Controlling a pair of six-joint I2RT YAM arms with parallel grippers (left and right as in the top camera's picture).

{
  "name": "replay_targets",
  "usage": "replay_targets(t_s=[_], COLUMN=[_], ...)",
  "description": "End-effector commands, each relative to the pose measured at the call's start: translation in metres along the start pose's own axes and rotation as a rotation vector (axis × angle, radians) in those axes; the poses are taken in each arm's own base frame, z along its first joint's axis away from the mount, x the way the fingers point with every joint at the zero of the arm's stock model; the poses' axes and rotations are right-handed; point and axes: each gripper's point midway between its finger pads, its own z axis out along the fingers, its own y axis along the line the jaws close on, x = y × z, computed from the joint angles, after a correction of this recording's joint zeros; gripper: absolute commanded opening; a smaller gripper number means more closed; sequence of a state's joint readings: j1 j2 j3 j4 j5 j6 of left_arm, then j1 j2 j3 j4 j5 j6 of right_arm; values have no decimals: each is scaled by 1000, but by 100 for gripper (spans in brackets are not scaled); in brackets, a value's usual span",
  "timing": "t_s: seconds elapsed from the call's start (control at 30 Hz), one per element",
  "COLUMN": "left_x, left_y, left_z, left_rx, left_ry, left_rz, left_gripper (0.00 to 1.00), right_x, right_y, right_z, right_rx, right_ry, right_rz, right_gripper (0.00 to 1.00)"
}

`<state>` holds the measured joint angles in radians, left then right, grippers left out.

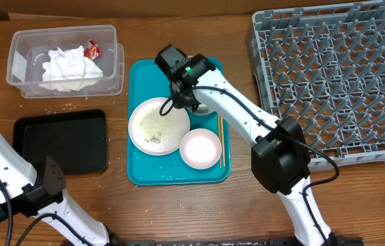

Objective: Sort waste into correct bins and load items into the dishwasher
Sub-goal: 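Reach the right gripper to the small white cup and lift it, then carry the white cup right and set it into the grey dish rack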

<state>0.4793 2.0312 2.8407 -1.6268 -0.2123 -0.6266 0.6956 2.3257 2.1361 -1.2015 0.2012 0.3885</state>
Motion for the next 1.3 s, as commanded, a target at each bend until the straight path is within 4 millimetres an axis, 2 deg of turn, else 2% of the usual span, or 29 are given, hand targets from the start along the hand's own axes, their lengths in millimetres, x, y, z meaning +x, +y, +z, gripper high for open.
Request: replay_targets(t_s=[0.0, 0.07, 0.1, 0.2, 0.27, 0.3, 0.4, 0.43, 0.57, 0.7, 0.9, 0.97, 1.07, 1.17, 1.2, 1.27], left_x=[1, 1, 1, 1, 1, 1, 1, 1, 1, 1, 1, 1, 1, 1, 1, 1], left_y=[-1, -1, -1, -1, -1, -1, -1, -1, -1, -1, -1, -1, -1, -1, -1, -1], left_z=[4, 4, 4, 4, 4, 4, 4, 4, 4, 4, 4, 4, 4, 4, 4, 4], left_rx=[-3, -3, -3, -3, -3, -3, -3, -3, -3, -3, -3, -3, -3, -3, -3, -3], left_ry=[6, 6, 6, 6, 6, 6, 6, 6, 6, 6, 6, 6, 6, 6, 6, 6], left_rz=[-6, -6, -6, -6, -6, -6, -6, -6, -6, -6, -6, -6, -6, -6, -6, -6], left_gripper=[100, 100, 100, 100, 100, 100, 100, 100, 100, 100, 100, 100, 100, 100, 100, 100], right_x=[-30, -40, -52, -71, -82, -88, -98, -102, -102, -89, -75, -70, -63, -56, -52, -45], right_y=[0, -6, -14, -40, -65, -85, -131, -158, -208, -254, -296, -309, -325, -336, -338, -338], right_z=[-38, -55, -76, -114, -139, -154, -183, -198, -221, -222, -220, -214, -196, -165, -148, -128], right_rx=[-4, 9, 22, 51, 52, 50, 6, -57, -288, -507, -840, -924, -1051, -1138, -1165, -1203], right_ry=[-107, -142, -185, -261, -300, -322, -362, -380, -385, -347, -347, -341, -326, -287, -267, -243], right_rz=[19, 30, 46, 95, 145, 185, 283, 344, 381, 343, 344, 375, 437, 522, 553, 592], right_gripper=[4, 4, 4, 4, 4, 4, 4, 4, 4, 4, 4, 4, 4, 4, 4, 4])
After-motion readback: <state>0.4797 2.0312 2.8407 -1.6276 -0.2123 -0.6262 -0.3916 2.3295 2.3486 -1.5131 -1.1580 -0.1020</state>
